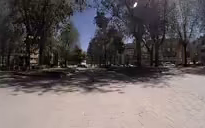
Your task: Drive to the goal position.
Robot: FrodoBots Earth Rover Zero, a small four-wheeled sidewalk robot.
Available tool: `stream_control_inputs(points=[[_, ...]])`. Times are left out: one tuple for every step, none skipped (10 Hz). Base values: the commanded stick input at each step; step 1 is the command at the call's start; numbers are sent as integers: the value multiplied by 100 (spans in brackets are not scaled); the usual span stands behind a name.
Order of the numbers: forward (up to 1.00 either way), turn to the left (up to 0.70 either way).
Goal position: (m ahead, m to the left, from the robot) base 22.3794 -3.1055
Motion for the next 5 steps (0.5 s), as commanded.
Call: stream_control_inputs(points=[[70,1],[70,1],[70,1],[70,1],[70,1]])
